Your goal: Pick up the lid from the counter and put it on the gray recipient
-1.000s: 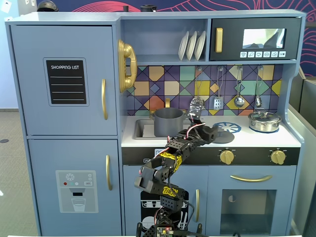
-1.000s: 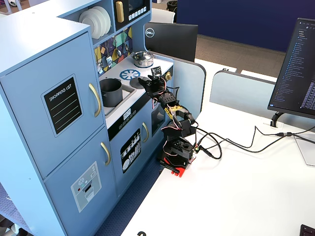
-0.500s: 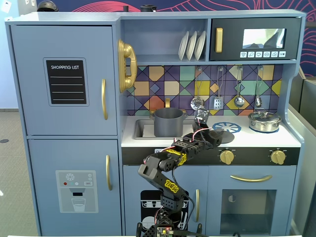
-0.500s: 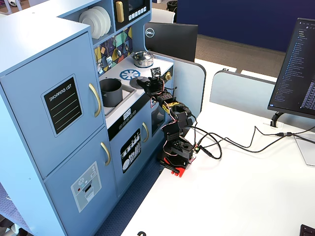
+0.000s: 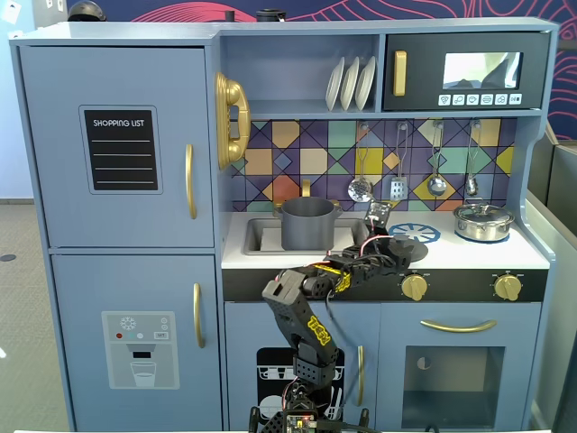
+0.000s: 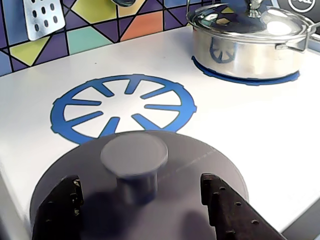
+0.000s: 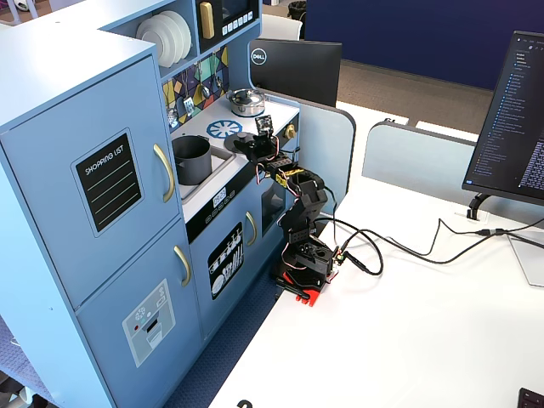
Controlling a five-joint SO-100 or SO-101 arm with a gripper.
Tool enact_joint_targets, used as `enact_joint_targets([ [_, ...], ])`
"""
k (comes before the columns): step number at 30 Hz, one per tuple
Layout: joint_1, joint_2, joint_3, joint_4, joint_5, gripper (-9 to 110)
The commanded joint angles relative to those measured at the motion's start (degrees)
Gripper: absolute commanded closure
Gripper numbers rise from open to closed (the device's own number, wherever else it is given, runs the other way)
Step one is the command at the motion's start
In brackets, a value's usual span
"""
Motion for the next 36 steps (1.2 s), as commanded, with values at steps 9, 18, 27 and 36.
enact_joint_targets([
  [9,-0.26,-6.15,-8.96,-2.29,0.0,83],
  [18,-2.72,-8.96,-9.67,-2.29,-3.43,101],
  [27,-3.87,-8.7,-15.29,-1.14,-2.11,101],
  [36,-6.06,-5.1,-24.79,6.15,-1.05,101],
])
